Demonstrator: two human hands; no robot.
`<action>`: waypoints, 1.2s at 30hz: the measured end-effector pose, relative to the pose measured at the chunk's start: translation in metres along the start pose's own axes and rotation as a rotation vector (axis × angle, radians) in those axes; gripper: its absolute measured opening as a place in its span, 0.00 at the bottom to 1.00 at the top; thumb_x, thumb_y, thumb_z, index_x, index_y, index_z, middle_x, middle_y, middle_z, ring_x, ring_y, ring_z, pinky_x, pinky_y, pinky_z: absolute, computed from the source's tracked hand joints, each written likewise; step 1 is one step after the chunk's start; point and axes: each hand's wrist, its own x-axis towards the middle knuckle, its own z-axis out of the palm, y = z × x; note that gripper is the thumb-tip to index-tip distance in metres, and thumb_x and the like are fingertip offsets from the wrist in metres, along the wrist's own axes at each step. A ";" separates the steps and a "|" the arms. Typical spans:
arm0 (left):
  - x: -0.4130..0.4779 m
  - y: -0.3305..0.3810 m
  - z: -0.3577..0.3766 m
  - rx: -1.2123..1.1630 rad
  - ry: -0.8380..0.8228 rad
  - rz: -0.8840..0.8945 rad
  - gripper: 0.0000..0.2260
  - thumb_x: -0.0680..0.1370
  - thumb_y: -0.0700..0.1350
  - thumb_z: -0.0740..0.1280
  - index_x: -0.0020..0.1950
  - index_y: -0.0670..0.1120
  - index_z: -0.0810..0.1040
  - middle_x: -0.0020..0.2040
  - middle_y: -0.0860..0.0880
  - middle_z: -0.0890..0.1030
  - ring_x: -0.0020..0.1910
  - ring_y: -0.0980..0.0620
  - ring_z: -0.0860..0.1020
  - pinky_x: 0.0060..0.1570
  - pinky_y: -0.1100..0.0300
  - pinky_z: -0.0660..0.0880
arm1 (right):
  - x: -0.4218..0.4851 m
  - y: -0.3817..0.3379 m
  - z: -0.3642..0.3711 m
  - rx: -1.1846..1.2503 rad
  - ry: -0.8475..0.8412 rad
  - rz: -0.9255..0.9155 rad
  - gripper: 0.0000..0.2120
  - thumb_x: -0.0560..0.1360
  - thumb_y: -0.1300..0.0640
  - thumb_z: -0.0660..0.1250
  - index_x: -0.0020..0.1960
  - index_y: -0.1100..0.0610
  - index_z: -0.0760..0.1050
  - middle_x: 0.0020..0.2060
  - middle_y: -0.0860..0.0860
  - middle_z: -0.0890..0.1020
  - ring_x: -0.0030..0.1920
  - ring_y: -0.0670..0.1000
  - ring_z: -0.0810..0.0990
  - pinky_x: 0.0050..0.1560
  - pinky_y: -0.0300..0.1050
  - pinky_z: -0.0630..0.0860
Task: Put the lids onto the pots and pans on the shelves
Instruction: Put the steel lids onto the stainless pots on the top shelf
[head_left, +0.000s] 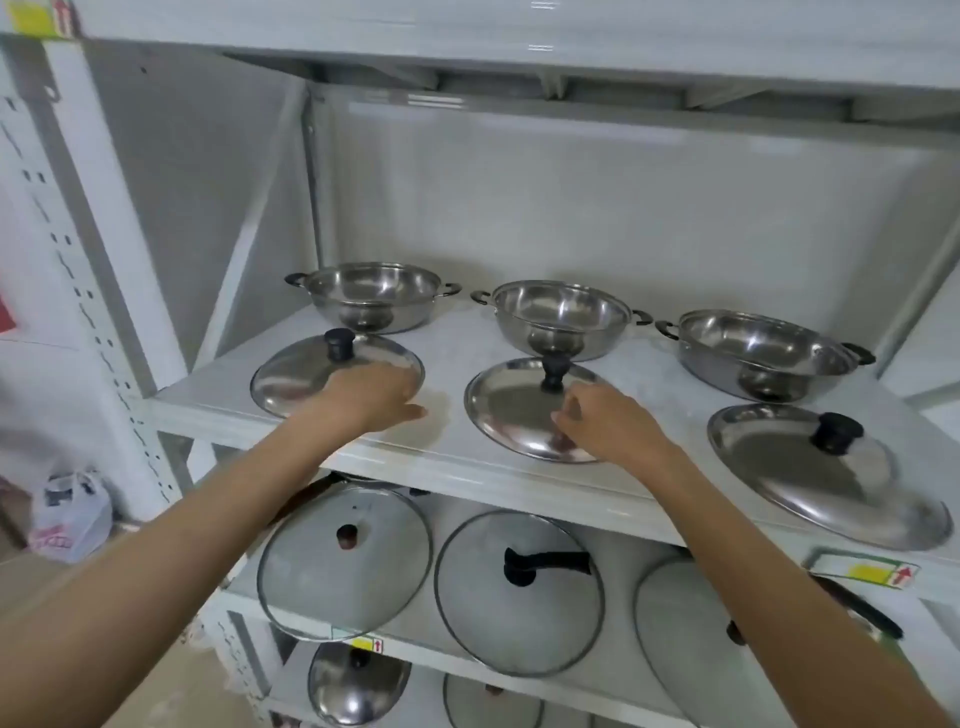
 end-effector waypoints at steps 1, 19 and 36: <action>0.007 -0.009 -0.001 -0.006 0.012 -0.023 0.18 0.78 0.56 0.61 0.61 0.47 0.76 0.59 0.47 0.79 0.58 0.45 0.78 0.58 0.52 0.74 | 0.009 -0.004 0.002 -0.029 0.016 0.010 0.14 0.79 0.51 0.60 0.55 0.61 0.75 0.55 0.59 0.78 0.51 0.57 0.78 0.52 0.50 0.74; 0.124 -0.123 0.017 -0.071 0.068 0.006 0.15 0.80 0.47 0.61 0.64 0.43 0.71 0.62 0.38 0.71 0.58 0.37 0.75 0.59 0.50 0.72 | 0.118 -0.016 0.040 -0.156 0.178 0.245 0.16 0.80 0.55 0.59 0.64 0.63 0.67 0.60 0.62 0.75 0.58 0.61 0.73 0.58 0.51 0.72; 0.221 -0.109 -0.104 -0.107 0.361 -0.036 0.16 0.80 0.49 0.60 0.64 0.41 0.72 0.63 0.33 0.71 0.61 0.34 0.72 0.62 0.48 0.70 | 0.190 -0.018 -0.086 -0.018 0.508 0.108 0.15 0.75 0.58 0.67 0.58 0.65 0.71 0.56 0.64 0.74 0.55 0.65 0.75 0.53 0.51 0.71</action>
